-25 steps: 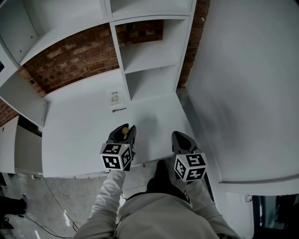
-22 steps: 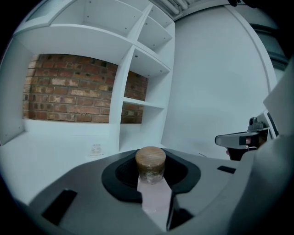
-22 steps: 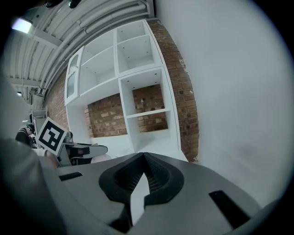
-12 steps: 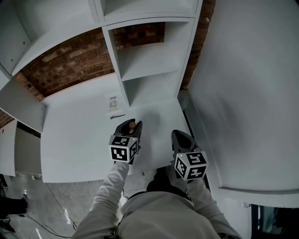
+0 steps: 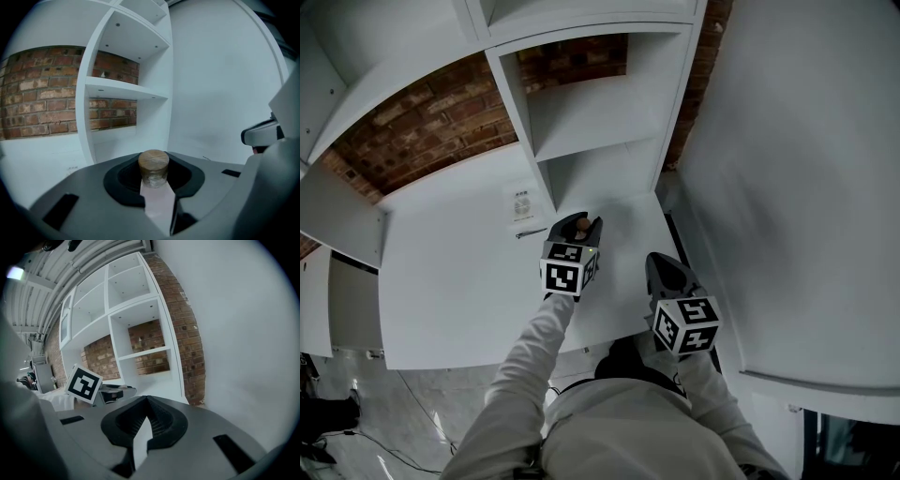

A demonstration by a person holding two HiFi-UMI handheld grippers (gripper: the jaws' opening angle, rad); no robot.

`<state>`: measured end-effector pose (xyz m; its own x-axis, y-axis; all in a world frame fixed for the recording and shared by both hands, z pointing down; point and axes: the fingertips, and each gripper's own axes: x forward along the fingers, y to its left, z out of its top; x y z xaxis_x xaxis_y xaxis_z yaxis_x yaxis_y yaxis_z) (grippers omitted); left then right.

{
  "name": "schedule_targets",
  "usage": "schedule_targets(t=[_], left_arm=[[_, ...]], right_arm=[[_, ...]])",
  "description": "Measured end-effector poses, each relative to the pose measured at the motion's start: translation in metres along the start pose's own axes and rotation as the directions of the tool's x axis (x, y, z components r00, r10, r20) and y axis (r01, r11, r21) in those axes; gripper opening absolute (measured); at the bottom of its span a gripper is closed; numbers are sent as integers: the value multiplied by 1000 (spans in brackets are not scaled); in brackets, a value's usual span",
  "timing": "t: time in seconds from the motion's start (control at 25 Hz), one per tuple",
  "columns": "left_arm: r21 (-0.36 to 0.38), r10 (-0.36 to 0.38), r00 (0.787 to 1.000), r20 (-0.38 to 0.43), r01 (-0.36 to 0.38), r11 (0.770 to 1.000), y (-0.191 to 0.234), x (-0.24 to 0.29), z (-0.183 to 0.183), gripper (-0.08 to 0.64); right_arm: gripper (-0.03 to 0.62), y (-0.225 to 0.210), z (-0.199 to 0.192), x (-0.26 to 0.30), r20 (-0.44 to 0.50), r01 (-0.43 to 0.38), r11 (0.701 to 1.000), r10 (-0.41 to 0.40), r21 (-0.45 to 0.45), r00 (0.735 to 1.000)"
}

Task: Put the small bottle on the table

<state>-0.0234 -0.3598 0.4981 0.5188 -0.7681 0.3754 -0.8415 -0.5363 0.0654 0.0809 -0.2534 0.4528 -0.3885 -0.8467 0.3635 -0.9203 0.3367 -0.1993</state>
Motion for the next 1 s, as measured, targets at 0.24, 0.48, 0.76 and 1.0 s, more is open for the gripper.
schedule_targets(t=[0.24,0.48,0.76,1.0], left_arm=[[-7,-3,1000,-11,3,1000,2,37,2,124],[-4,-3,999,-38,3,1000,2,64,-1,124],[-8,-17,998,-63,17,1000,-2,84,-6,124],[13,-5,997,-72,6,1000,-1,96,-11,124]], right_arm=[[28,-5,-1,9,-11,-4,1000,4,-3,1000],[28,-13,2,16,-18,0,1000,0,-2,1000],[28,-24,4,22,-25,9,1000,-9,1,1000],[28,-30,5,25,-29,14,1000,-14,2,999]])
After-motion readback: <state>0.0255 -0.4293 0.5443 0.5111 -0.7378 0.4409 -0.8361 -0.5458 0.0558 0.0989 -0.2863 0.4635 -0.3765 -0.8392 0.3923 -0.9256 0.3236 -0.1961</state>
